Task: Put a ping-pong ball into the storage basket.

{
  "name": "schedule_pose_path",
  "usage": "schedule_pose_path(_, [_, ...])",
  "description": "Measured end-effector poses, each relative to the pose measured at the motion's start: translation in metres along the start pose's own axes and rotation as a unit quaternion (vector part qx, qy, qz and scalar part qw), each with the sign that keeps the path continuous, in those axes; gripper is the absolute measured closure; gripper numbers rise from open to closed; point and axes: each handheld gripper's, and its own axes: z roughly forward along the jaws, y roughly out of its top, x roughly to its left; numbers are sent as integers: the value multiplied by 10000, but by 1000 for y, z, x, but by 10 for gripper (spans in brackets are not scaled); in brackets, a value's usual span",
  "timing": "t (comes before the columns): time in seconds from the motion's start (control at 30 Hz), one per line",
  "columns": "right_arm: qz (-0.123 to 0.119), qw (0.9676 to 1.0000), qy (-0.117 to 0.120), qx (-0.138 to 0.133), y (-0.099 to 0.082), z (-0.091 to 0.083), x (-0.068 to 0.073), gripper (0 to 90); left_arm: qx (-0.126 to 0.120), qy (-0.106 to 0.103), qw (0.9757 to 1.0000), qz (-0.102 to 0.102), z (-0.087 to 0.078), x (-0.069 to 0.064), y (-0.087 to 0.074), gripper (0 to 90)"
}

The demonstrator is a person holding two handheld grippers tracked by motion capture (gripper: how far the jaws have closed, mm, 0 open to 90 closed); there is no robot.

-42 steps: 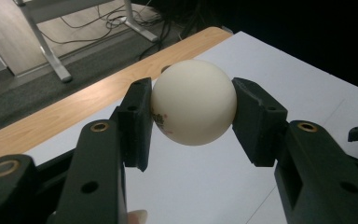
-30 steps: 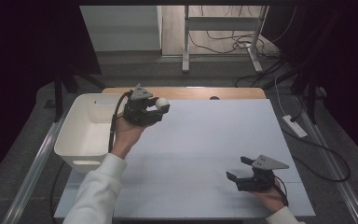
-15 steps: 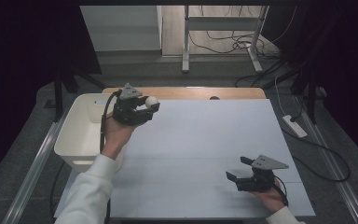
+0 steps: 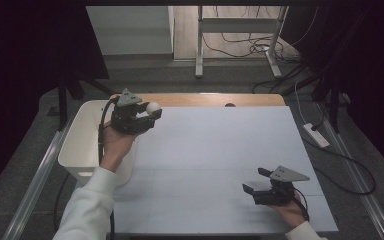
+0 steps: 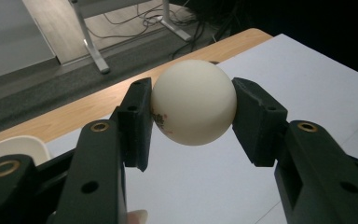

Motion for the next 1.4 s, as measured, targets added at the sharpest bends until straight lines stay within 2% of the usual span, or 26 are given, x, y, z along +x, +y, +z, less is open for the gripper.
schedule_pose_path(0.17, [2,10000,2,8,0,0,0,127,47,135,9998,-107,-5,11,-6,507])
schedule_pose_path(0.67, [-7,10000,0,36,0,1,0,127,62,395,9987,-301,-16,30,-16,507])
schedule_pose_path(0.97, [-14,10000,-8,31,-1,1,0,127,158,598,9965,-564,-15,49,-28,507])
schedule_pose_path(1.4, [-26,10000,-12,48,-1,1,0,127,188,830,9930,-818,-13,64,-38,506])
